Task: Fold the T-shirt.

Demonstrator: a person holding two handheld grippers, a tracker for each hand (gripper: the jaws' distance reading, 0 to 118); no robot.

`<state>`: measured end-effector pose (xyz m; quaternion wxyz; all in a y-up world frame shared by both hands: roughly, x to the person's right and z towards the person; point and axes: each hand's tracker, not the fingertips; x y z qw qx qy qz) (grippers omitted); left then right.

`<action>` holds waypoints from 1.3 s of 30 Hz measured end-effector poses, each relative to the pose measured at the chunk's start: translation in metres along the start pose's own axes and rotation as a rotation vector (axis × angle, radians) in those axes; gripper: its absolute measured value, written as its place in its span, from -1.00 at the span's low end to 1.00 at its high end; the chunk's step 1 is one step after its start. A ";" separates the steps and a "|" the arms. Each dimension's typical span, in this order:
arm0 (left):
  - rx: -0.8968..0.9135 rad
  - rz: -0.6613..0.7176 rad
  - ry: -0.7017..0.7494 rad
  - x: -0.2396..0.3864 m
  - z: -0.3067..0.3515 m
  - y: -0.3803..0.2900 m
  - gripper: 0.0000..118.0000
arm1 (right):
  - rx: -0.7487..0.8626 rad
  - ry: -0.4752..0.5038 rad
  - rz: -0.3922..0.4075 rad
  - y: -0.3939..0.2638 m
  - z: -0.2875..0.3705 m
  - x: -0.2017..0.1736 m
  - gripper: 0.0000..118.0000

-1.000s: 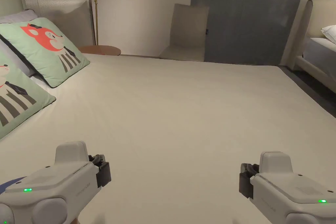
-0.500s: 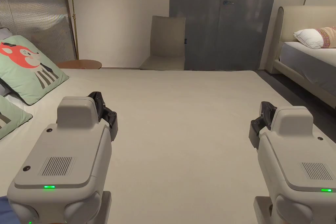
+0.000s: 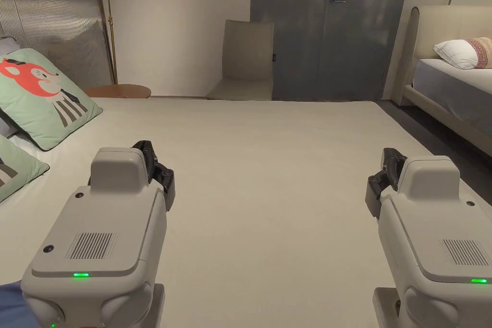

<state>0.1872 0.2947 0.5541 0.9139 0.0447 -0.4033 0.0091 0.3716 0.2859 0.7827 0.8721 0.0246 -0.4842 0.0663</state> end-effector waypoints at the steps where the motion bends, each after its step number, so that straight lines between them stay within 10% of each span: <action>1: 0.000 -0.002 0.000 0.000 0.000 0.000 -1.00 | -0.001 0.000 0.002 0.000 0.000 0.000 -1.00; 18: -0.011 -0.012 -0.004 0.004 0.004 -0.004 -0.77 | -0.008 -0.004 0.018 -0.001 0.003 0.001 -0.98; 20: -0.009 -0.006 0.000 0.003 0.005 -0.004 -0.39 | -0.011 -0.003 0.022 0.000 0.003 0.001 -0.65; 22: -0.019 0.006 -0.005 0.001 0.004 -0.003 0.50 | -0.025 0.011 0.013 0.000 0.001 0.002 0.45; 24: -0.010 0.018 -0.028 0.001 0.006 -0.006 0.87 | -0.028 0.007 0.007 -0.001 0.001 0.001 0.98; 39: 0.005 -0.004 -0.004 0.000 0.009 -0.006 0.88 | -0.020 0.015 0.019 -0.002 0.003 -0.003 0.99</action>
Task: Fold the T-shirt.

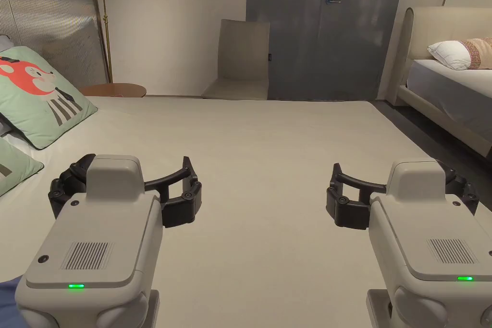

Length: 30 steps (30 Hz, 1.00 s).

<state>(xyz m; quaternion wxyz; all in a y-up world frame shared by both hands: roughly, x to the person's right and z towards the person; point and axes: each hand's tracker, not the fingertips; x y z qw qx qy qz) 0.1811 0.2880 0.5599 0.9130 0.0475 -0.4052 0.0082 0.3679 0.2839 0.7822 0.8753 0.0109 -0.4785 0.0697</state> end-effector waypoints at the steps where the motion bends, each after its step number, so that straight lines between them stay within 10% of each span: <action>1: 0.001 0.002 0.002 0.000 0.000 0.000 0.88 | 0.001 0.001 -0.003 0.000 0.000 0.000 0.99; 30: 0.013 0.011 0.000 0.000 0.003 0.002 0.88 | 0.006 -0.006 -0.005 0.001 0.003 0.001 0.99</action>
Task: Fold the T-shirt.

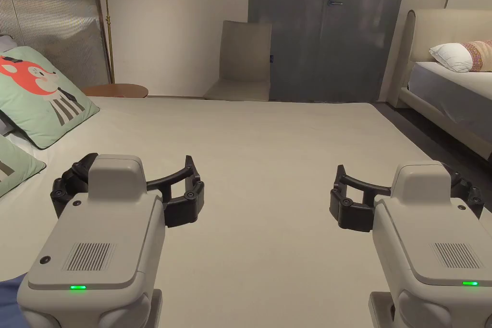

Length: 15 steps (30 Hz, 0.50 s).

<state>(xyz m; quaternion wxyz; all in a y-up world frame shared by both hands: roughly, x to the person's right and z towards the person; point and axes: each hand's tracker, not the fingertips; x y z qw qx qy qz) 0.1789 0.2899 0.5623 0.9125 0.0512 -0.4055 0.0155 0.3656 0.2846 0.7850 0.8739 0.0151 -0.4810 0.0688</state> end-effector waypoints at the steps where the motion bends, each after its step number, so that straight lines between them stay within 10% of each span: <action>1: 0.000 0.001 -0.001 0.000 0.000 0.000 0.88 | 0.000 0.000 0.000 0.000 0.000 0.000 0.99; 15: -0.008 0.011 -0.005 -0.001 0.001 0.000 0.88 | -0.026 -0.042 0.029 0.003 -0.001 -0.009 0.99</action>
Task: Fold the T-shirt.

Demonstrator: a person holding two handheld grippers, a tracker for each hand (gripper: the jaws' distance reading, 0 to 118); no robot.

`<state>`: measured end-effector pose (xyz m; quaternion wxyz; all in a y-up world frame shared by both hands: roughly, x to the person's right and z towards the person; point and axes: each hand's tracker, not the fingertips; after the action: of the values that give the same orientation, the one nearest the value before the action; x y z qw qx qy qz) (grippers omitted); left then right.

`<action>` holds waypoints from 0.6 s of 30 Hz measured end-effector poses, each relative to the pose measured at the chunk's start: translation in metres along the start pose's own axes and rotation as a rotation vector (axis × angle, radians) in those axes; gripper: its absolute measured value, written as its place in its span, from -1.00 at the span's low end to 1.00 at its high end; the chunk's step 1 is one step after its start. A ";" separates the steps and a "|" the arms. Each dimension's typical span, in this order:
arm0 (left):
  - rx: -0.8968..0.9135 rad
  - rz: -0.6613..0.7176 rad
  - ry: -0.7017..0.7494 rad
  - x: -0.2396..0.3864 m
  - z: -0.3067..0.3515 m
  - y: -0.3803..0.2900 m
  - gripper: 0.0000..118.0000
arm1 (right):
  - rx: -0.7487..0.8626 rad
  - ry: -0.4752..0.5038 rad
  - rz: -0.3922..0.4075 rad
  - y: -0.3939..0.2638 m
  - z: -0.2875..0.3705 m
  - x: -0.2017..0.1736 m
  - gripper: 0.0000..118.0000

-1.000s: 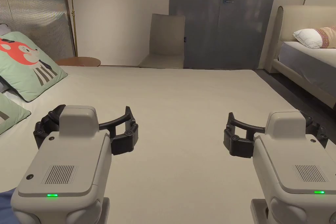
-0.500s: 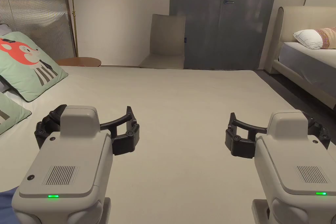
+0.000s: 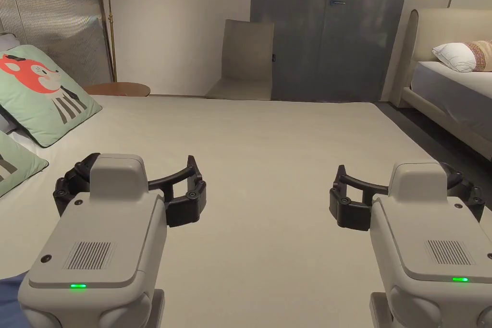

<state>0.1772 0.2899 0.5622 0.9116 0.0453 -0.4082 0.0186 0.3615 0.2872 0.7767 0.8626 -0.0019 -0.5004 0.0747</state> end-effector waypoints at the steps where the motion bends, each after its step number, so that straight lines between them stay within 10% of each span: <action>1: 0.001 0.002 0.000 0.000 0.000 0.001 0.88 | -0.021 0.001 -0.017 0.002 -0.001 0.001 0.99; 10: 0.005 -0.002 0.000 -0.002 0.002 0.004 0.88 | -0.038 -0.049 -0.077 0.011 0.005 0.001 1.00; 13: 0.006 -0.001 0.003 -0.003 0.002 0.005 0.88 | -0.021 -0.190 0.036 0.013 0.010 -0.008 0.99; 18: 0.008 -0.001 0.002 -0.002 0.002 0.006 0.88 | -0.060 -0.066 -0.049 0.014 0.010 0.002 0.99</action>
<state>0.1738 0.2954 0.5625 0.9117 0.0492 -0.4073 0.0198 0.3521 0.3006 0.7825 0.8467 -0.0128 -0.5305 0.0384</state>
